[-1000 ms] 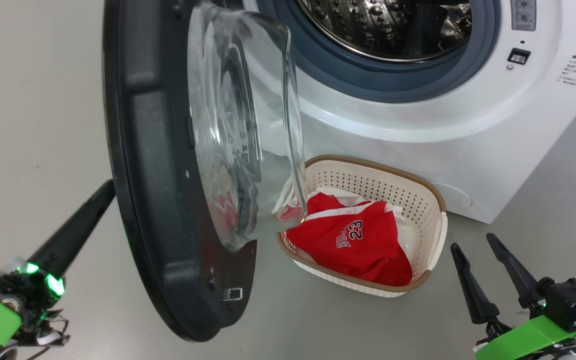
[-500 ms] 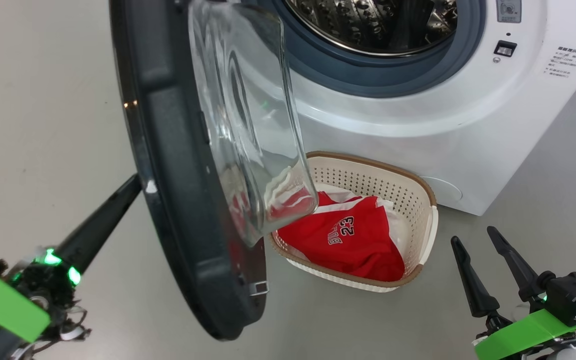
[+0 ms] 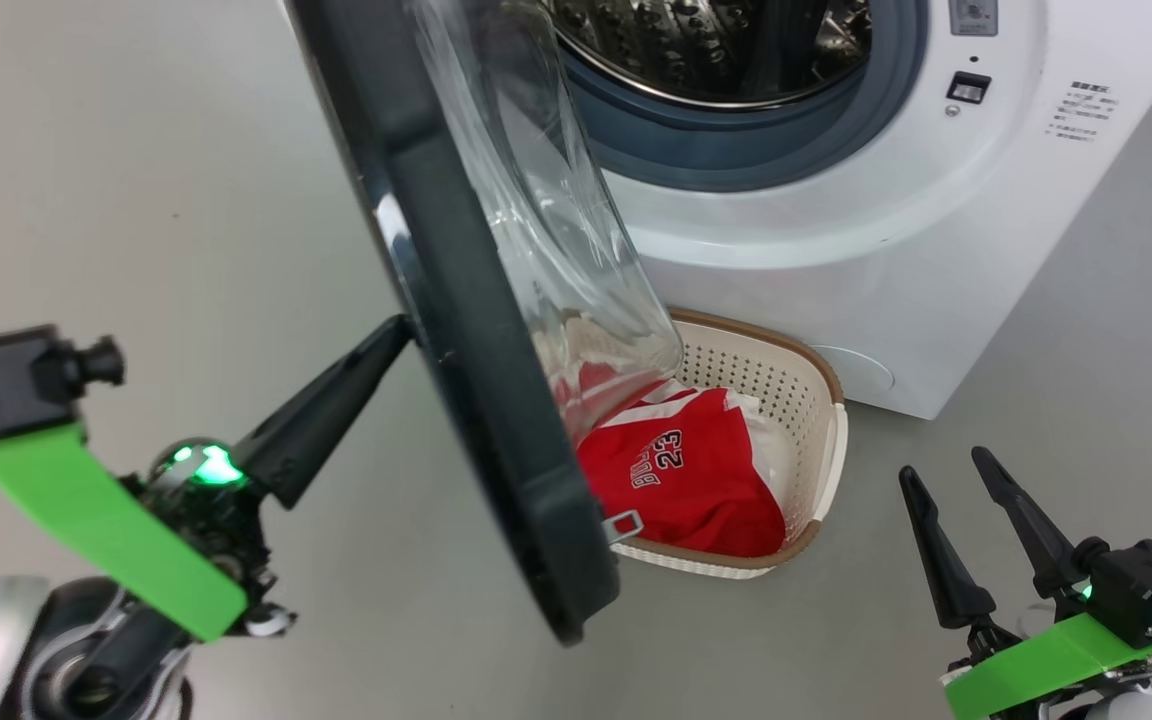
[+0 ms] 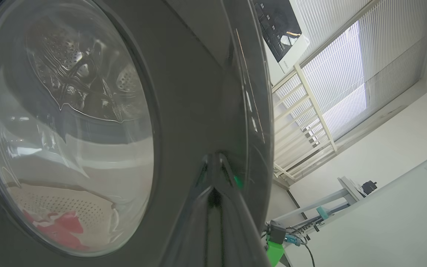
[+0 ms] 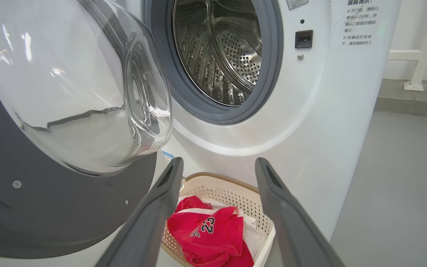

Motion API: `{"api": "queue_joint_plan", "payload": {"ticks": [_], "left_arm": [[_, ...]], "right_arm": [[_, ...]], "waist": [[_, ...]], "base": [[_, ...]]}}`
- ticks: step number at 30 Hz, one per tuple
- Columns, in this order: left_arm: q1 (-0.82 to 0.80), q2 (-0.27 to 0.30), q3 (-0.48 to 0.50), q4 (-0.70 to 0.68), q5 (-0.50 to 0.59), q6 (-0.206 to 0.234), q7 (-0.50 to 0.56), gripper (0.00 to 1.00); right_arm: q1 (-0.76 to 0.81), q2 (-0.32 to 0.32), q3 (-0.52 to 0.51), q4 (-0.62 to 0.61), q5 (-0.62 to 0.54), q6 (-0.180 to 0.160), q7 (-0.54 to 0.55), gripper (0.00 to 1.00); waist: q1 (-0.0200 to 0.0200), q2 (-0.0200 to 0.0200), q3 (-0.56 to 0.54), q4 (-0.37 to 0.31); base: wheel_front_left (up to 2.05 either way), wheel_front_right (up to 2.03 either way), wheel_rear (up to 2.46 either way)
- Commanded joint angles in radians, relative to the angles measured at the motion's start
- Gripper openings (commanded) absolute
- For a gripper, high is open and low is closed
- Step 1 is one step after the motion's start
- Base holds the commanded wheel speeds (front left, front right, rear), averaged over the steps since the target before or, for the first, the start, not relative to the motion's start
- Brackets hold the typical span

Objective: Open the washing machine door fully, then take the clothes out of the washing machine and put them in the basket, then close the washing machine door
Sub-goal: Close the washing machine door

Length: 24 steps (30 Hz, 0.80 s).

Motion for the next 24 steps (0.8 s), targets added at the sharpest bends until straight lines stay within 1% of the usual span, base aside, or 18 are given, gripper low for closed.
{"api": "queue_joint_plan", "payload": {"ticks": [1,9,19,20,24], "left_arm": [[-0.058,0.03,0.009,-0.013,0.013,-0.007,-0.018,0.0],[-0.145,0.028,-0.113,0.049,0.035,-0.007,-0.113,0.0],[-0.262,0.038,-0.234,0.13,0.052,-0.007,-0.245,0.0],[-0.262,0.038,-0.234,0.13,0.052,-0.007,-0.245,0.0],[-0.306,0.048,-0.277,0.168,0.065,-0.007,-0.304,0.0]], "right_arm": [[-0.032,-0.003,0.017,-0.027,-0.006,0.007,-0.007,1.0],[-0.037,0.004,0.015,-0.029,-0.006,0.007,-0.007,1.0],[-0.051,0.008,0.005,-0.036,-0.007,0.007,-0.007,1.0],[-0.051,0.008,0.005,-0.036,-0.007,0.007,-0.007,1.0],[-0.058,0.011,-0.002,-0.038,-0.008,0.007,-0.007,1.0]], "waist": [[0.0,0.0,0.002,-0.009],[0.0,0.0,0.007,-0.035],[0.0,0.0,0.034,-0.07],[0.0,0.0,0.034,-0.07],[0.0,0.0,0.044,-0.084]], "base": [[0.0,0.0,0.0],[0.0,0.0,0.0],[0.0,0.0,0.0],[0.0,0.0,0.0],[0.0,0.0,0.0]]}}
